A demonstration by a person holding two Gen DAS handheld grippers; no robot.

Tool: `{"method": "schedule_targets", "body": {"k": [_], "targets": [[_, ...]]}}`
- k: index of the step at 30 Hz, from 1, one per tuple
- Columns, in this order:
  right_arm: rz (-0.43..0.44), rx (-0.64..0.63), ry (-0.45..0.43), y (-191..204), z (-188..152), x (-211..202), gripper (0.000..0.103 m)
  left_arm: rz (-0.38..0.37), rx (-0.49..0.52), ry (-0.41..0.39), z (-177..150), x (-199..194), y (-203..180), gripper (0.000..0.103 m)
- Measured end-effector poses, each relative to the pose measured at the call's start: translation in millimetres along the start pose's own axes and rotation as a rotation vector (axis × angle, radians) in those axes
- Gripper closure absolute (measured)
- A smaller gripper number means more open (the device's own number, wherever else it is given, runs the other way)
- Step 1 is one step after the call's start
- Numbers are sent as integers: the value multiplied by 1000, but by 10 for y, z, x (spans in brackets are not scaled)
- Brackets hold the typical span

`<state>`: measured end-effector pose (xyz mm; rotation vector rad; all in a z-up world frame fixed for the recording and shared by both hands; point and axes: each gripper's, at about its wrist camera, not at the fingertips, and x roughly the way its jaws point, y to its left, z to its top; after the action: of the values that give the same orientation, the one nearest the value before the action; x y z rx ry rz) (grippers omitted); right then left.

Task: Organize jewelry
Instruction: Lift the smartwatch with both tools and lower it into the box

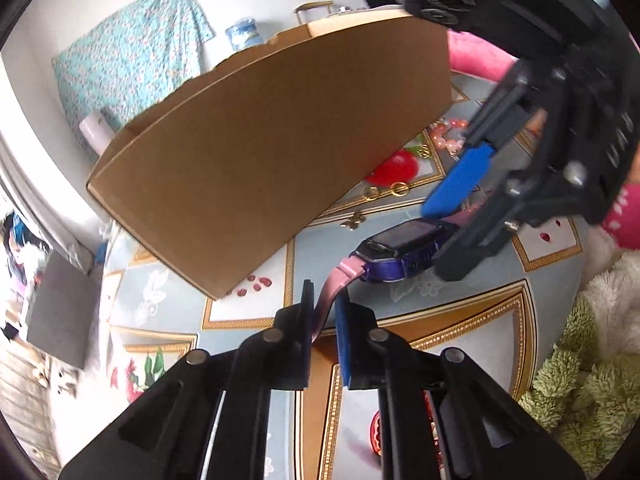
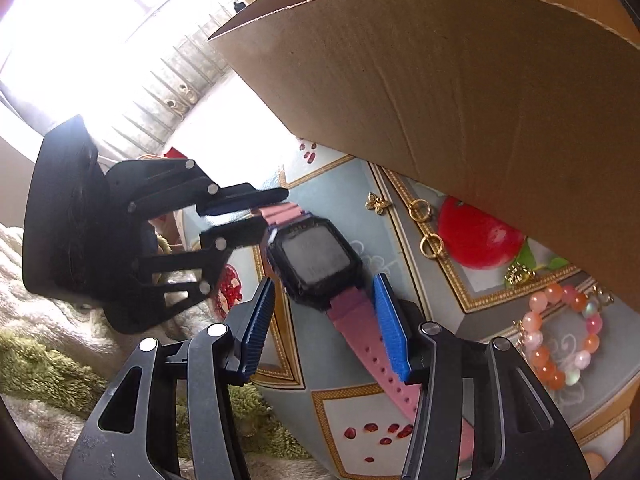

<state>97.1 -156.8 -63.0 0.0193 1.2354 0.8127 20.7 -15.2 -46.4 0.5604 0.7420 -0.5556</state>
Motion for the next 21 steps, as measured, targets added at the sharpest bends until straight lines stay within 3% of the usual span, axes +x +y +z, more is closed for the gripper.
{"method": "schedule_targets", "body": {"k": [5,9,12,14,17,21], "targets": [[-142,-68,-20,133,-146,-47,57,-17,-48,17,48,31,68,93],[-268,-145,-29,272,-234,-5,63,-18,-61,29,128,157,184,93],[-367,-182,-40,350,-296,14,76,-20,-68,29,151,185,224,93],[-402,-172,-50,375,-310,15,91,-13,-69,28,162,203,237,93],[-441,-144,-84,362,-308,-58,99,-13,-76,19,179,227,332,93],[-480,-148,-135,457,-321,-175,102,2,-66,-22,147,59,287,99]]}}
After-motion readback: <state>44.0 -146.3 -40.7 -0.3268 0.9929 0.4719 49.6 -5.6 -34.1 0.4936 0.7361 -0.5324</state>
